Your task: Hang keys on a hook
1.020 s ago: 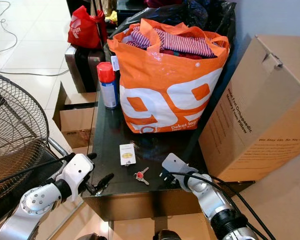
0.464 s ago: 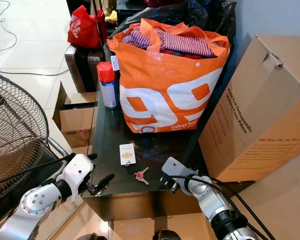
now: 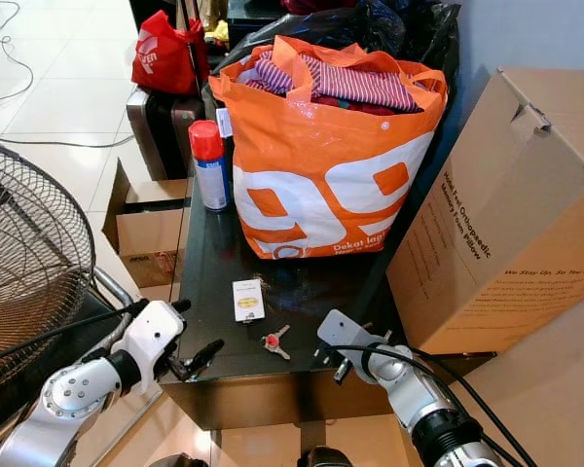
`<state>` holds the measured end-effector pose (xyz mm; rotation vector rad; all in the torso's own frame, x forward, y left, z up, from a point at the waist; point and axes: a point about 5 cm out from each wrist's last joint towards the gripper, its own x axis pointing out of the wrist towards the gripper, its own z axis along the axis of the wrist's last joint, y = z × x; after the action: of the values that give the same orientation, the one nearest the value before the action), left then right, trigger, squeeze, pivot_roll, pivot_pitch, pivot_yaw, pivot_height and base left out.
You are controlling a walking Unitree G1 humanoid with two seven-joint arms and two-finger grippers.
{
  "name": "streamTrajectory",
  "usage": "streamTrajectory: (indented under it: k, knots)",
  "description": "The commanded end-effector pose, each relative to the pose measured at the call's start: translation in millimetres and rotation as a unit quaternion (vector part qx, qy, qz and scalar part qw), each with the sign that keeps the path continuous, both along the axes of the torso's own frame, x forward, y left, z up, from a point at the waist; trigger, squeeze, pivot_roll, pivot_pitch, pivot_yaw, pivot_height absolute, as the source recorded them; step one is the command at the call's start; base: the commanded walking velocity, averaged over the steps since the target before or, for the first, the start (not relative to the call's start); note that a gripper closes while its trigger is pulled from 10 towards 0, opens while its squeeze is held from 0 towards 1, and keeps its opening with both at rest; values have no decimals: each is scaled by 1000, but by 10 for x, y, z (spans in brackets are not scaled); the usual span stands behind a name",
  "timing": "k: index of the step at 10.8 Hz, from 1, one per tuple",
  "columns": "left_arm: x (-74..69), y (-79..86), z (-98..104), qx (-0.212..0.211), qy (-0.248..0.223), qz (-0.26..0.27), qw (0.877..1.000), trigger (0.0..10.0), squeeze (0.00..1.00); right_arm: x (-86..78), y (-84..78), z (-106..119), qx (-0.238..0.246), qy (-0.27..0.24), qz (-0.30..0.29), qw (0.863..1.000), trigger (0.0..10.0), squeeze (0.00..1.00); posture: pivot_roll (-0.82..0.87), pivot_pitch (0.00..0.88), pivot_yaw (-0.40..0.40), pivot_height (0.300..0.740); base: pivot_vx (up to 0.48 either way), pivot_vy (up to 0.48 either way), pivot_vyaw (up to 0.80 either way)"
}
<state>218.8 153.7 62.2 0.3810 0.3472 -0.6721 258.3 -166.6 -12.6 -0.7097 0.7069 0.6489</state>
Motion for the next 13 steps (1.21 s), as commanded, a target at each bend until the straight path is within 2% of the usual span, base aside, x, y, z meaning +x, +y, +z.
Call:
streamTrajectory:
  k: [1,3,4,5,7,8,9,10,13]
  knots:
    - [-5,-15,-28,1,8,-7,1000,10000,0,30,-36,13,-8,-4,-1,1000,0,0,-140,74,-34,740,0,0,0]
    - [0,-7,-26,2,6,-7,1000,10000,0,39,-10,39,8,-11,1,1000,0,0,-137,68,-35,740,0,0,0]
    - [8,1,-16,3,4,-6,1000,10000,0,48,78,166,99,-23,-7,995,0,0,-134,54,-37,740,0,0,0]
    - [19,4,-9,3,1,-4,1000,10000,0,21,109,311,169,-33,4,985,0,0,-134,40,-36,740,0,0,0]
    - [36,5,-6,4,-3,-4,1000,10000,0,-50,50,425,192,-39,33,980,0,0,-135,33,-34,740,0,0,0]
    - [56,3,1,4,-4,-5,1000,10000,0,-59,12,407,145,-48,54,987,2745,0,-137,32,-29,740,0,0,0]
    - [72,-6,7,5,-4,-8,1000,10000,0,-36,-45,315,67,-51,61,995,10000,63,-138,40,-25,740,0,0,0]
    - [80,-18,7,8,-5,-13,1000,10000,0,14,-81,273,33,-56,41,997,10000,1000,-135,46,-27,740,0,0,0]
    - [66,-50,-1,1,9,-35,999,10000,0,65,-75,225,-7,-41,46,998,10000,1000,-136,61,-26,740,0,0,0]
